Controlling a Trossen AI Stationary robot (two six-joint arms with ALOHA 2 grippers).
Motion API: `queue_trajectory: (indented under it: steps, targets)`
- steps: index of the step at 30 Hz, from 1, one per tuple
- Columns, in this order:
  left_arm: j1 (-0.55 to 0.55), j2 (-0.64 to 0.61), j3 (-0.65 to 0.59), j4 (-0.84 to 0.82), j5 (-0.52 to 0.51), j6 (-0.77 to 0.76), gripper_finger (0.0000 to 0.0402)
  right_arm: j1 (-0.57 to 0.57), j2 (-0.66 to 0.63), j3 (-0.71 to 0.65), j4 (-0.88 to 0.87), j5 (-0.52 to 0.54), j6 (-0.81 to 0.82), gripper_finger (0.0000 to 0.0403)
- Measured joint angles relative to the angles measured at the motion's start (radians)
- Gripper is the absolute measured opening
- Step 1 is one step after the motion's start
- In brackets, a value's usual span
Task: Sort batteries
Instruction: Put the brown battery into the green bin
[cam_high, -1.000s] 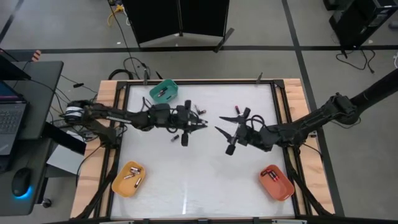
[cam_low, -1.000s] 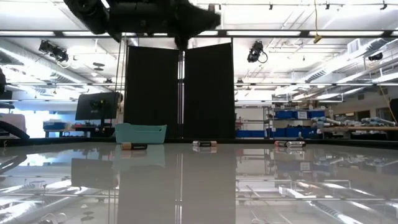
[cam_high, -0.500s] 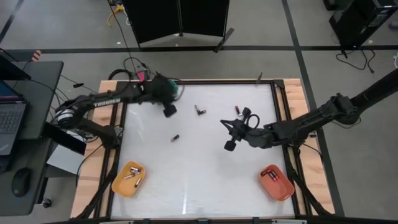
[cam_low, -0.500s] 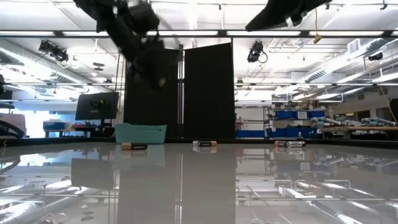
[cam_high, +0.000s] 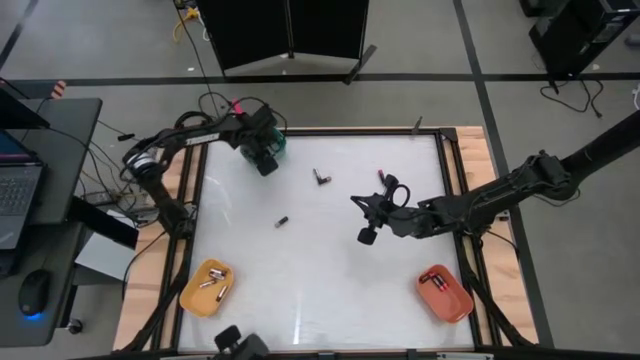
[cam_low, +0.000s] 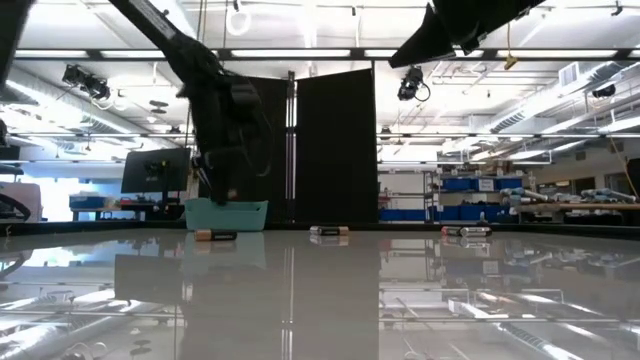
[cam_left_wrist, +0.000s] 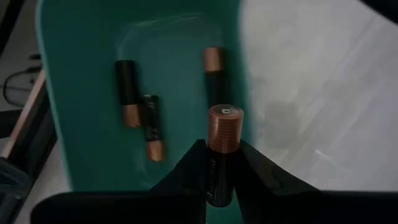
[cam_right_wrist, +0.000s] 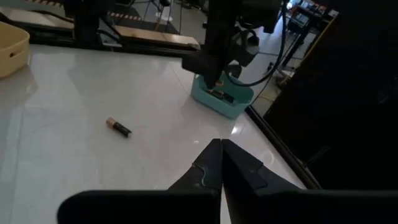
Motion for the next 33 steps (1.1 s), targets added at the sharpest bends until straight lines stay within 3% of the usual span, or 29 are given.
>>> queue_trajectory:
  steps: [11,33]
  targets:
    - [0.028,0.148,0.115,-0.055,0.0,0.02,0.0056,-0.003,0.0,0.0,-0.018,-0.046,0.042,0.0015]
    - [0.032,0.16,0.119,-0.072,0.0,0.037,0.0073,-0.005,0.0,0.0,-0.035,-0.047,0.075,0.0012]
